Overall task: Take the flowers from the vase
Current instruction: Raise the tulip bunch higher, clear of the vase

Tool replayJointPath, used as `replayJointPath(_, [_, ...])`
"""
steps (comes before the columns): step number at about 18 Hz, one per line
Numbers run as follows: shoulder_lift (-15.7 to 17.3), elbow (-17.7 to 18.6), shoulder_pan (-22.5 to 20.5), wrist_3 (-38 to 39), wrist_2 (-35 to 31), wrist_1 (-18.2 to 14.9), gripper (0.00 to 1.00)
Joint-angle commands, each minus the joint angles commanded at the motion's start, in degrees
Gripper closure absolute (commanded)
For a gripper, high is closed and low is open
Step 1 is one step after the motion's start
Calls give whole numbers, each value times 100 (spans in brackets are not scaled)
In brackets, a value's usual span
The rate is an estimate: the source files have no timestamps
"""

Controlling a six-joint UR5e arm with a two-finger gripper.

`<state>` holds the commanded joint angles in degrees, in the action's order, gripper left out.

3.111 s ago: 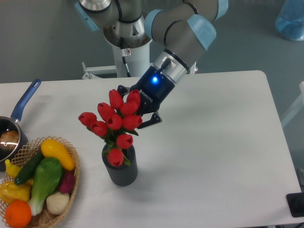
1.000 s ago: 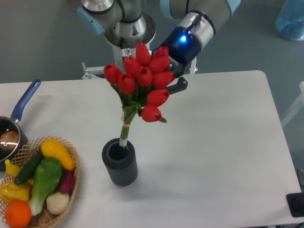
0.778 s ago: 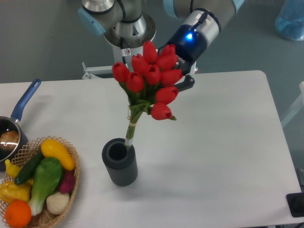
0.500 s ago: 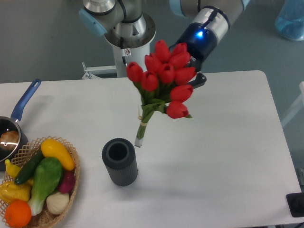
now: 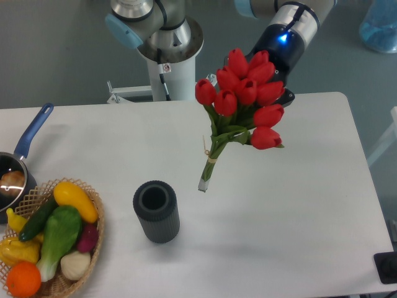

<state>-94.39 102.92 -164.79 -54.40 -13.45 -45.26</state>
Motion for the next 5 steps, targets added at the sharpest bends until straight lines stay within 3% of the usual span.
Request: replayJointPath(5, [0,9,-35,9,9,0,74])
